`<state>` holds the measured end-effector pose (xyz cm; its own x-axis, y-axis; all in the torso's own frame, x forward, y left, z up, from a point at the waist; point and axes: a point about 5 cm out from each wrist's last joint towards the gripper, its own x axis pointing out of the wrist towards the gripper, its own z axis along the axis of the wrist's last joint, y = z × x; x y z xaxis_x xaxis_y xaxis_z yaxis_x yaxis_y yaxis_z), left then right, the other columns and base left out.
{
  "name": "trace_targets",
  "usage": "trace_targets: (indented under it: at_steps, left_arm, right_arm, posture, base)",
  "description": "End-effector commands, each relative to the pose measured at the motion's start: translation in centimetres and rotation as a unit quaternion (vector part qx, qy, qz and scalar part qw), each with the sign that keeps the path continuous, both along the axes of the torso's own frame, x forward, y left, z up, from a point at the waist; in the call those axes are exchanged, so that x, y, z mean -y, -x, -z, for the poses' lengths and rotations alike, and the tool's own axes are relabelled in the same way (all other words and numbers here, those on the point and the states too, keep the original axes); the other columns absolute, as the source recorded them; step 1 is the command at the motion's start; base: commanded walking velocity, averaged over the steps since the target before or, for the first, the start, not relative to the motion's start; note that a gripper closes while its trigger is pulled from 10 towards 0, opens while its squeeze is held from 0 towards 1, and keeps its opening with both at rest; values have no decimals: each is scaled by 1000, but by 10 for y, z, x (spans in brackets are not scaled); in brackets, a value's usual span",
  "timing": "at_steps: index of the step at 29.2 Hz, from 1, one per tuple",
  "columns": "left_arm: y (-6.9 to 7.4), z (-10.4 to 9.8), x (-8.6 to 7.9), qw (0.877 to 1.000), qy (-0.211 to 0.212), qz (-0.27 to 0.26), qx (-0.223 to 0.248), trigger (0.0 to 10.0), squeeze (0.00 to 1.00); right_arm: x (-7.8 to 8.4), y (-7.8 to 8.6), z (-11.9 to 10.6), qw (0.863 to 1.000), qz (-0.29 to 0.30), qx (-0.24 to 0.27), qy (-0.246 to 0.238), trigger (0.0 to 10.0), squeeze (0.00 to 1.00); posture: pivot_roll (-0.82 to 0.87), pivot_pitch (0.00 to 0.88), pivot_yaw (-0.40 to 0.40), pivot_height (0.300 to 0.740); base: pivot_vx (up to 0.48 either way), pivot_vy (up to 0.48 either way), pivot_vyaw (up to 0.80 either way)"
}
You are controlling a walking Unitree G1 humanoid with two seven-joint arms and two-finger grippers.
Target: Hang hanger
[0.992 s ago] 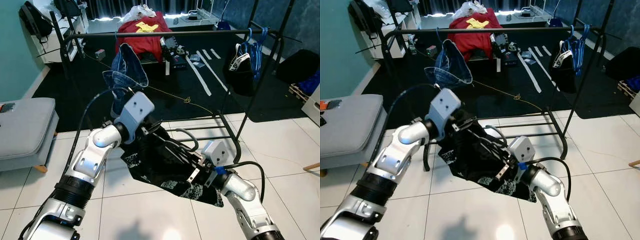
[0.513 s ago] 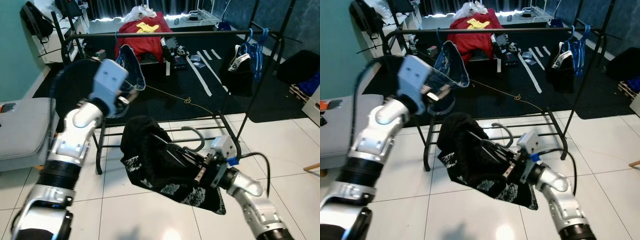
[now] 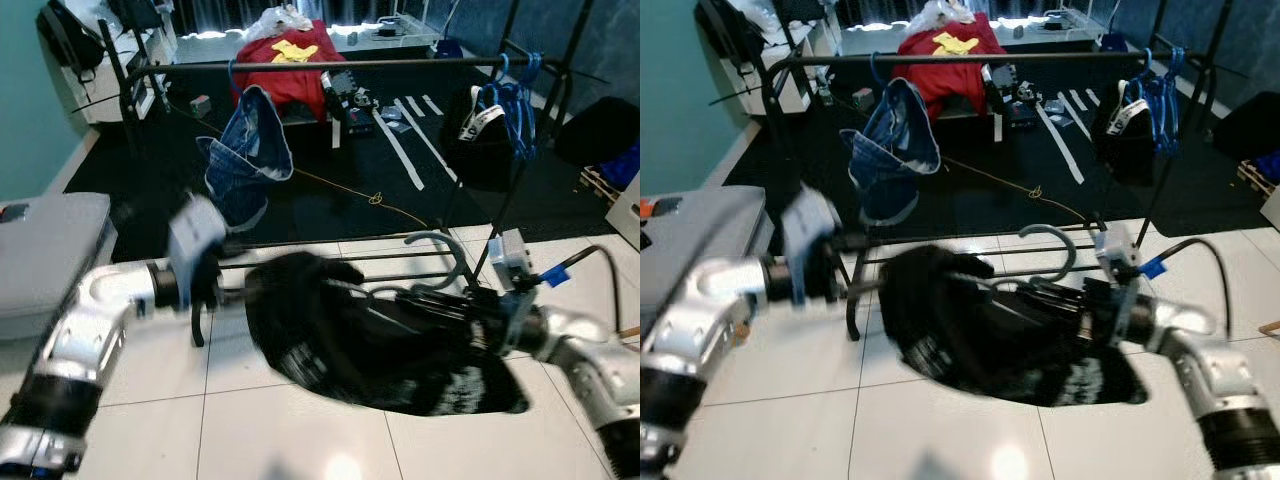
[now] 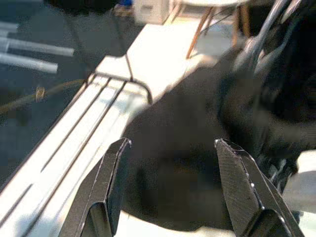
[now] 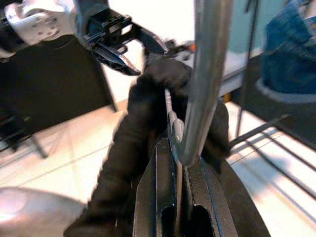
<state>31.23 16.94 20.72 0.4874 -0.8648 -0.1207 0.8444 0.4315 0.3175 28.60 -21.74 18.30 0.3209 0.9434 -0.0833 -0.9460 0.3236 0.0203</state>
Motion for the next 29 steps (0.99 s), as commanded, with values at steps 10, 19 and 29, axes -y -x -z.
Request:
trace_targets:
  at_steps: [10,19,29]
  left_arm:
    - [10,-23,5,995,-18,58,75,10000,0]
    - [40,-23,48,976,71,188,-86,10000,0]
    - [18,-22,79,987,110,112,-30,10000,529]
  right_arm:
    - [4,-1,-11,998,-48,-2,51,10000,0]
    - [-4,-3,-18,994,-71,47,65,10000,0]
    - [-18,-4,-20,992,-86,72,53,10000,0]
  posture:
    - [49,94,49,740]
    - [48,100,57,740]
    - [48,96,59,740]
  base:
    - [0,0,0]
    - [0,0,0]
    - [0,0,0]
